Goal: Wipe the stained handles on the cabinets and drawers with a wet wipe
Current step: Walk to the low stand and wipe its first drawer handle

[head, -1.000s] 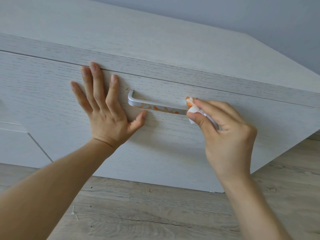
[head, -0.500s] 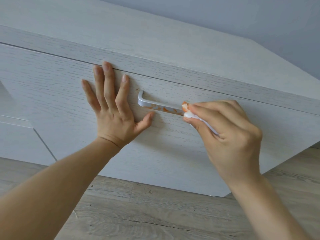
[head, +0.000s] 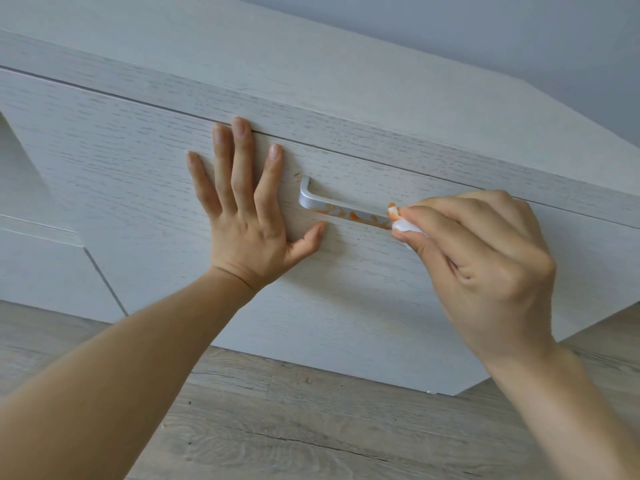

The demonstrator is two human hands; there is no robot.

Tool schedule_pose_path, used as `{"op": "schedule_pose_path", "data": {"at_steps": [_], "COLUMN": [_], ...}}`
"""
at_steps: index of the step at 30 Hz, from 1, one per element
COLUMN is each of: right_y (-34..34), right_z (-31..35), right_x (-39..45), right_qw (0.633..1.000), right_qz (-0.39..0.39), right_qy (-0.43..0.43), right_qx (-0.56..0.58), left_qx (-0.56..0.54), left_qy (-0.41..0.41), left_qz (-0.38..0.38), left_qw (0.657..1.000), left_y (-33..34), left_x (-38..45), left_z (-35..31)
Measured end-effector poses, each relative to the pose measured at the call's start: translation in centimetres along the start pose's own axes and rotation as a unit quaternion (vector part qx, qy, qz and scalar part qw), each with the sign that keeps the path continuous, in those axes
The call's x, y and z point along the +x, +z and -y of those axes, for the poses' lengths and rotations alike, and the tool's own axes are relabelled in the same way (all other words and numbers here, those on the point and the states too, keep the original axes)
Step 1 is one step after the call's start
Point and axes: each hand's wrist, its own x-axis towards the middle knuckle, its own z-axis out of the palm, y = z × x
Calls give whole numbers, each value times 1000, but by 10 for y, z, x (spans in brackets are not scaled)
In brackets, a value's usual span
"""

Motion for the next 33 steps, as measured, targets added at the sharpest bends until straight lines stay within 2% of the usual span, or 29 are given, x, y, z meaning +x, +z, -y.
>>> {"op": "schedule_pose_path", "data": {"at_steps": [4, 9, 15, 33], "right_y": [6, 7, 5, 18], "right_z": [4, 3, 3, 13], "right_x": [-1, -10, -8, -6], "right_qw": [1000, 998, 997, 999], "right_qz": [-22, -36, -21, -48], "right_qy": [-2, 42, 50, -14], "right_qx": [10, 38, 50, 6], "left_qx": [-5, -7, 7, 5], "left_qy": [1, -1, 3, 7], "left_qz": [-3, -7, -15, -10], "left_qw": [1000, 1000, 1000, 1000], "left_y": [1, 1, 2, 1], "left_x": [0, -1, -1, 0], "left_z": [0, 1, 1, 1]}}
